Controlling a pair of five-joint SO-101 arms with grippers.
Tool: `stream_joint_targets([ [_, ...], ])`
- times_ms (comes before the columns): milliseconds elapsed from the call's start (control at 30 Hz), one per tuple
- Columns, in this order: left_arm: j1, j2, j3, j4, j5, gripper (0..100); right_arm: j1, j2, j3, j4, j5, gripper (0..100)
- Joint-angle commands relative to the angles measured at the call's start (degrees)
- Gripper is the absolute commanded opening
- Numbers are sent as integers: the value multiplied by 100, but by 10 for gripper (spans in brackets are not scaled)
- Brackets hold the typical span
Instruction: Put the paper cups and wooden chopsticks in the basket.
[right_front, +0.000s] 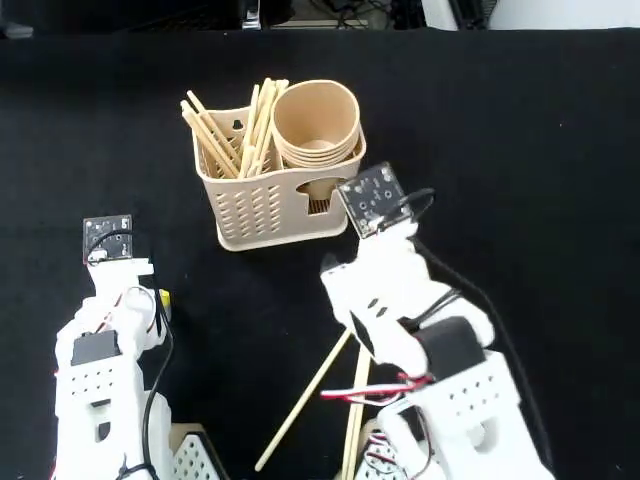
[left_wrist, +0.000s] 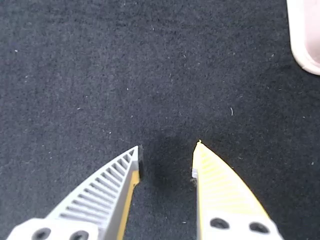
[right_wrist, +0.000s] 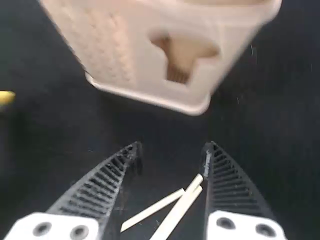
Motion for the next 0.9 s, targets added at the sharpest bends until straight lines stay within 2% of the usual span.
stream_joint_targets([
  [0,75,26,-13,-105,18,188,360,-40,936,-791,-79,208],
  [133,75,26,-13,-105,18,188,387,224,1622,-1407,-79,208],
  [333,75,26,-13,-105,18,188,387,954,1666,-1714,-79,186],
  [433,75,26,-13,-105,18,188,369,1508,1420,-1679,-79,149],
  [567,75,26,-13,-105,18,188,352,2202,1068,-1538,-62,161],
  [733,75,26,-13,-105,18,188,-44,2721,778,-958,-26,162],
  [867,75,26,-13,-105,18,188,-343,2949,716,-923,-26,162],
])
